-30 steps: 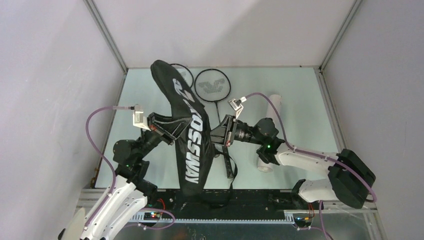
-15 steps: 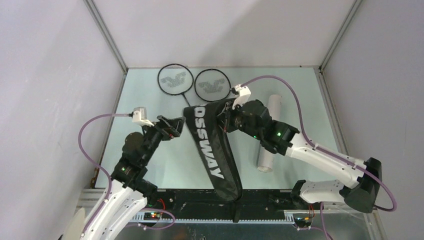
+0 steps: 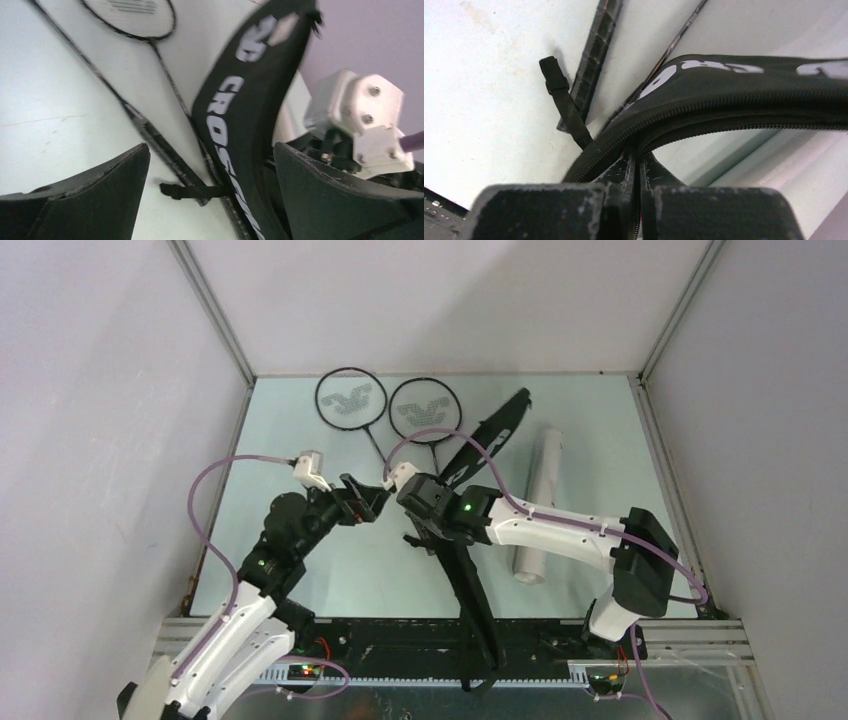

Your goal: Pack up the badminton gear

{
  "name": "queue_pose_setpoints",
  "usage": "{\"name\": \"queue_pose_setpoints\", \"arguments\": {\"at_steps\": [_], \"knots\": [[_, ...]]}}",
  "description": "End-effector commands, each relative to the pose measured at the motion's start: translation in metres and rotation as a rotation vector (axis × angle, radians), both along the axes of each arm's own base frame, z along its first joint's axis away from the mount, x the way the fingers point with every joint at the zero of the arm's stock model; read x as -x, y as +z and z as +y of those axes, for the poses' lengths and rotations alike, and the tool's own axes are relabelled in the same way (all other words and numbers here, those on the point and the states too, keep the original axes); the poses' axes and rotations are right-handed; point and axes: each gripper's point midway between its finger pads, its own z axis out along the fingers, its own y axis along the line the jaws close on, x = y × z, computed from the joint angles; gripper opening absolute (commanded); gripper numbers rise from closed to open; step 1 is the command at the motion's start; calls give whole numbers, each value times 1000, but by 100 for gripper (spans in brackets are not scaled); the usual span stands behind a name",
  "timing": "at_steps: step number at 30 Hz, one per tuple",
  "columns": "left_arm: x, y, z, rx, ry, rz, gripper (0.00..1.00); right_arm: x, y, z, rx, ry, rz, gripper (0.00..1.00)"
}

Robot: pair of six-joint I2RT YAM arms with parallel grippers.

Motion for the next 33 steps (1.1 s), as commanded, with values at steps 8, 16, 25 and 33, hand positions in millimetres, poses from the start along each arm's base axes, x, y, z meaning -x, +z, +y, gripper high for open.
{"name": "queue_pose_setpoints", "arguments": {"at_steps": [8,16,25,33], "knots": [[6,-12,-62,157,-296,23,100,11,39,34,-362,6,130,0],[-1,-30,-86,145,-323,77,100,14,42,45,-476,-17,189,0],[-16,-81,-40,-48,-59,201,71,9,58,36,-631,-72,225,0],[-27,-58,-14,-129,67,158,1,-1,71,19,-737,-128,242,0]]}}
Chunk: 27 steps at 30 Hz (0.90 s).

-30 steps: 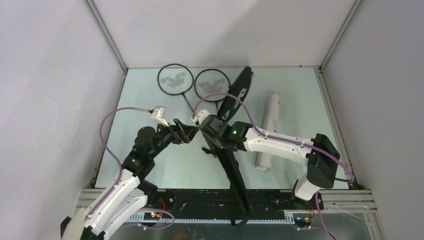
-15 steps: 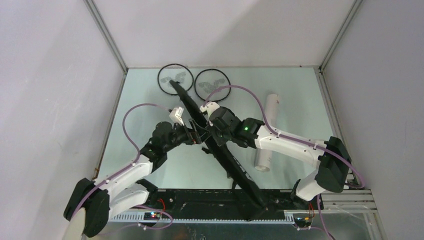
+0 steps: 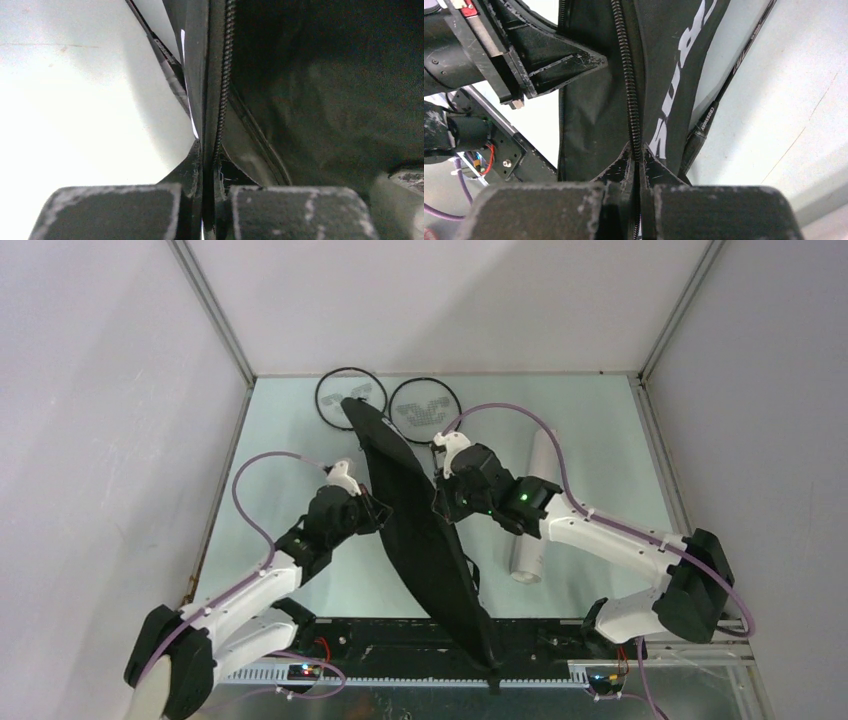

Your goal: Pack up the badminton gear

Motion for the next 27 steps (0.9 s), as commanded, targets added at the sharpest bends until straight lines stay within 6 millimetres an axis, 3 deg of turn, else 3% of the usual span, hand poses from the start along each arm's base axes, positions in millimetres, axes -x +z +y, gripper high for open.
{"name": "queue_pose_setpoints", "arguments": {"at_steps": [1,2,3,4,5,6,7,8,9,10,11,13,16,17,21,23,27], "knots": [[-14,64,23,-62,100,-152,0,-13,35,1,-146,-38,-10,0],[-13,68,34,-102,129,-165,0,-12,35,-1,-154,-31,6,0],[-12,97,39,-84,145,-238,0,-10,37,-1,-162,-13,12,2],[-10,104,48,-102,172,-254,0,-10,38,-1,-159,0,3,7],[-6,131,54,-86,184,-320,0,-7,40,1,-165,27,2,11],[-3,135,63,-109,216,-323,0,-6,40,2,-159,53,-14,20],[1,156,71,-100,241,-365,0,-4,41,3,-158,72,-20,28],[3,157,83,-135,281,-359,0,-5,42,0,-143,88,-45,46],[6,170,91,-148,302,-388,0,-12,43,-6,-123,57,-74,60],[8,174,103,-183,347,-384,0,-19,42,-16,-107,22,-97,67],[9,176,110,-204,371,-384,0,-31,43,-28,-81,-56,-131,88],[10,176,121,-261,404,-382,0,-46,44,-47,-82,-151,-174,98],[9,180,129,-337,409,-406,0,-60,25,-61,-108,-205,-165,99],[7,181,140,-400,445,-407,0,-64,20,-63,-134,-200,-124,99],[7,210,169,-559,527,-433,0,-77,-22,-61,-105,-214,-3,99],[6,227,181,-579,557,-459,0,-88,-34,-61,-76,-252,5,99],[-2,241,185,-600,508,-460,0,-109,-61,-51,14,-297,35,99]]}}
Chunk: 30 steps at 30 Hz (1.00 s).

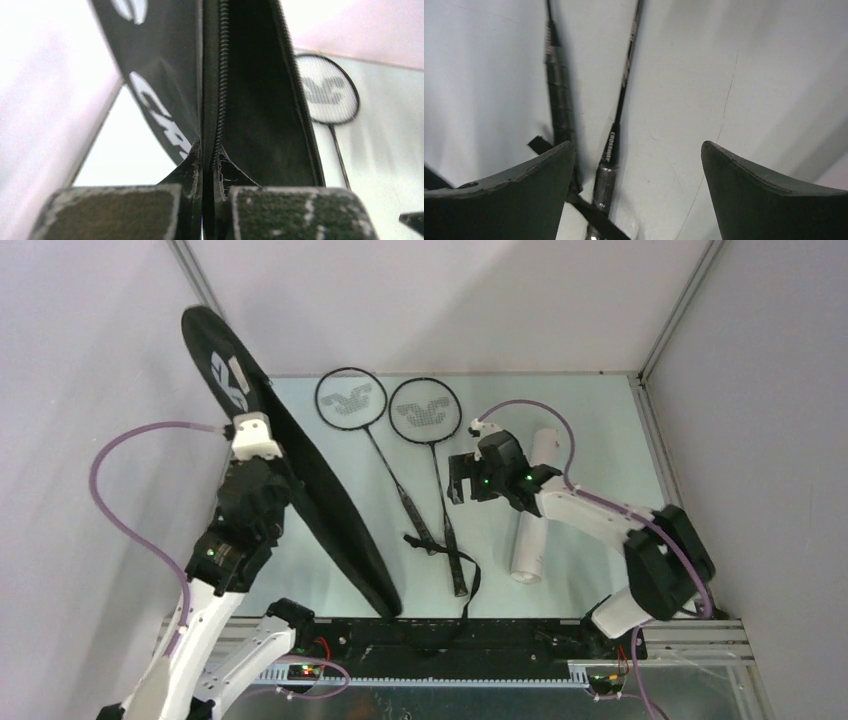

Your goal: Pack up the badminton gear

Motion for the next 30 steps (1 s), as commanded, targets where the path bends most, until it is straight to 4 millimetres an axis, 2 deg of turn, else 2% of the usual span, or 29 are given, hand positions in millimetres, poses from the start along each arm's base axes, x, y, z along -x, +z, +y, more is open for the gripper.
{"name": "queue_pose_setpoints", "arguments": {"at_steps": [1,5,7,8,9,11,17,23,27,30], "knots": [[-7,43,16,-75,3,-46,0,-30,-3,22,36,-51,-23,97],[-29,21,2,-95,-45,57,0,-40,-35,37,155,-78,3,95],[-42,5,-7,-95,-69,103,0,-47,-38,46,185,-94,-6,94],[-51,-5,-11,-96,-72,136,0,-47,-48,46,211,-102,4,93],[-55,-11,-14,-83,-76,154,0,-50,-47,47,223,-116,-3,91],[-67,-26,-20,-62,-69,207,0,-50,-59,47,244,-134,16,88],[-97,-65,-23,-24,17,352,0,-34,-91,51,267,-119,109,78],[-121,-110,-44,10,-28,471,0,-26,-110,50,295,-126,148,73],[-131,-123,-53,47,-28,496,0,-32,-123,45,294,-165,166,65],[-138,-129,-60,81,-36,505,0,-37,-128,42,287,-189,172,55]]}}
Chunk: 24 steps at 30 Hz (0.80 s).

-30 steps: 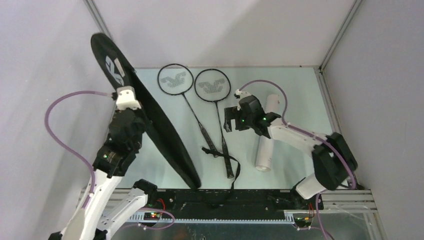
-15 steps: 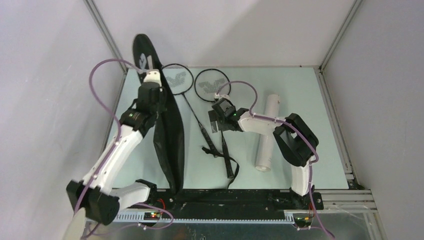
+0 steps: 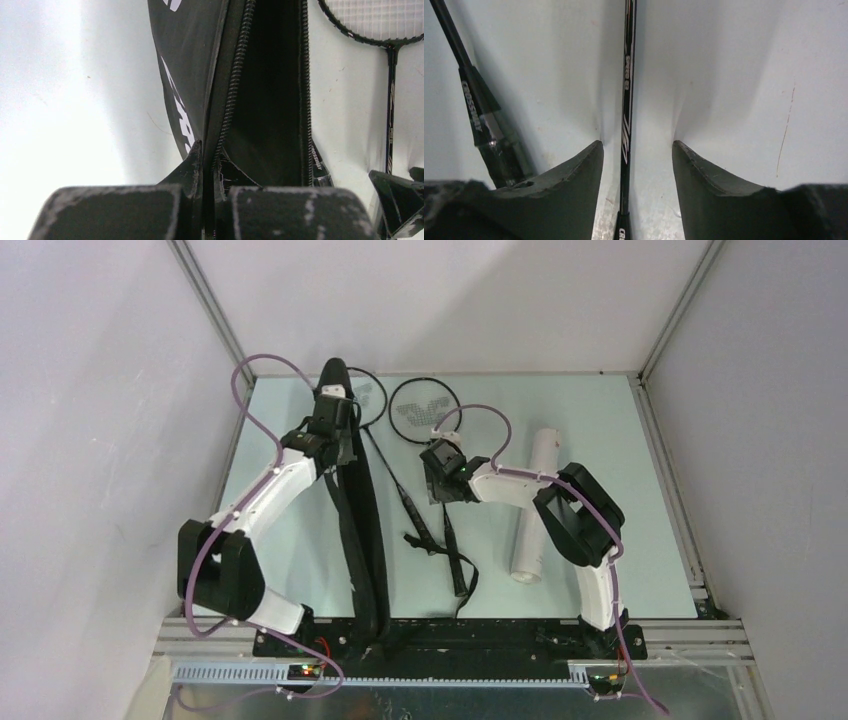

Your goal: Pack up the badminton gear

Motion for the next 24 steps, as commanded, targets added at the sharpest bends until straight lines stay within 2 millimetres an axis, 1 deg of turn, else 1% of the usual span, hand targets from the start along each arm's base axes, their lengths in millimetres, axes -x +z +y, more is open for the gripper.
{"name": "queue_pose_setpoints", "arguments": {"at_steps": [1,2,3,4,5,7,8,9,12,13,14,15,16,17,18,19,22,23,24], "knots": [[-22,16,-14,97,28,-55,0,-3,-27,-9,14,-63,49,52],[-22,14,-15,96,29,-46,0,-4,-27,-11,17,-69,52,46],[-25,11,-16,95,29,-36,0,-5,-28,-15,24,-78,50,43],[-25,9,-16,93,29,-28,0,-6,-29,-18,34,-83,52,35],[-26,6,-17,90,29,-19,0,-7,-28,-21,46,-88,45,32],[-27,2,-18,96,25,-11,0,-10,-27,-27,73,-93,28,20],[-28,0,-19,99,24,-9,0,-12,-24,-28,75,-93,18,18],[-28,-1,-20,105,23,-9,0,-15,-21,-30,85,-87,2,13],[-32,-2,-22,113,26,-15,0,-28,0,-31,86,-77,-70,6],[-34,-1,-22,114,29,-20,0,-34,13,-33,95,-71,-111,1],[-36,-4,-23,111,28,-11,0,-38,20,-36,108,-74,-139,0],[-39,-3,-24,112,29,-16,0,-42,34,-37,112,-62,-175,0],[-43,-4,-26,114,26,-13,0,-45,42,-40,126,-66,-201,0],[-45,-5,-27,116,23,-11,0,-47,56,-41,125,-56,-230,0],[-49,-7,-30,117,17,-5,0,-48,63,-43,137,-49,-249,0],[-50,-8,-31,116,15,1,0,-48,77,-44,121,-47,-277,0],[-59,-11,-34,117,11,15,0,-43,102,-47,117,-32,-336,0],[-61,-12,-35,116,11,21,0,-39,115,-48,99,-32,-364,0],[-64,-11,-36,116,8,22,0,-35,120,-47,97,-22,-377,0]]}}
